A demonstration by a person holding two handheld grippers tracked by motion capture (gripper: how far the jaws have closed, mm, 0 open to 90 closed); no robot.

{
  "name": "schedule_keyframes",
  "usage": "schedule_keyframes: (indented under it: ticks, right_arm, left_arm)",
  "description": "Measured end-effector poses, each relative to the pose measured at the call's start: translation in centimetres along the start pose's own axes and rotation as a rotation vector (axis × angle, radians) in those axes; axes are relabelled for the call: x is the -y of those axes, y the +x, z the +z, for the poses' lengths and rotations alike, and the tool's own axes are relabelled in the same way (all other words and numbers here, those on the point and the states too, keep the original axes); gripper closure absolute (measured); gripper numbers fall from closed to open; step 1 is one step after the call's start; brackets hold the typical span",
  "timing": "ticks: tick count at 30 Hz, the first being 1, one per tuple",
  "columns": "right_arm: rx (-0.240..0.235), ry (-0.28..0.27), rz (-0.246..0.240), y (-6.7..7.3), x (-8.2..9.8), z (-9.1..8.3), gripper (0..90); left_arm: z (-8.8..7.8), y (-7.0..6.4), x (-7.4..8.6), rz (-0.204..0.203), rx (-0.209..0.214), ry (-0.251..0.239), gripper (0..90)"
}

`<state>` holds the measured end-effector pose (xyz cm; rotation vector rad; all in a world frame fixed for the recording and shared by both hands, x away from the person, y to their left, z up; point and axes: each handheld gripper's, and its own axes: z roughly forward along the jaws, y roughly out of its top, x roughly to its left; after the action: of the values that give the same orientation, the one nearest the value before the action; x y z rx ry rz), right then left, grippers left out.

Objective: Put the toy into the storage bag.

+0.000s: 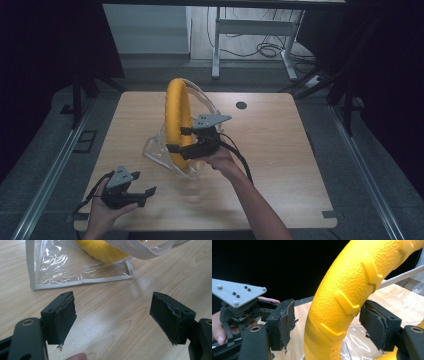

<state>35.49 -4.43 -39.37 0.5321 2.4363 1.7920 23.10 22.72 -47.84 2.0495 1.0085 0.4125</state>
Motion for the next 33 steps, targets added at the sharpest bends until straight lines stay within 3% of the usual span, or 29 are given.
schedule_keyframes:
  ticks: [15,23,33]
  right_arm:
    - [0.063,-0.012,-0.005,-0.2,1.3,-3.5,29.0]
    - [0.137,-0.005,0.002,-0.9,3.6,-6.6,30.9]
    - [0.228,0.006,0.045,-1.9,7.4,-10.7,32.0]
  left_arm:
    - [-0.1,0.1,0.0,-0.006,-0.005,-0.004,20.6]
    - [-0.1,0.1,0.0,-0.009,-0.006,-0.005,20.6]
    - [0.0,0.1,0.0,-0.009,-0.006,0.001,20.6]
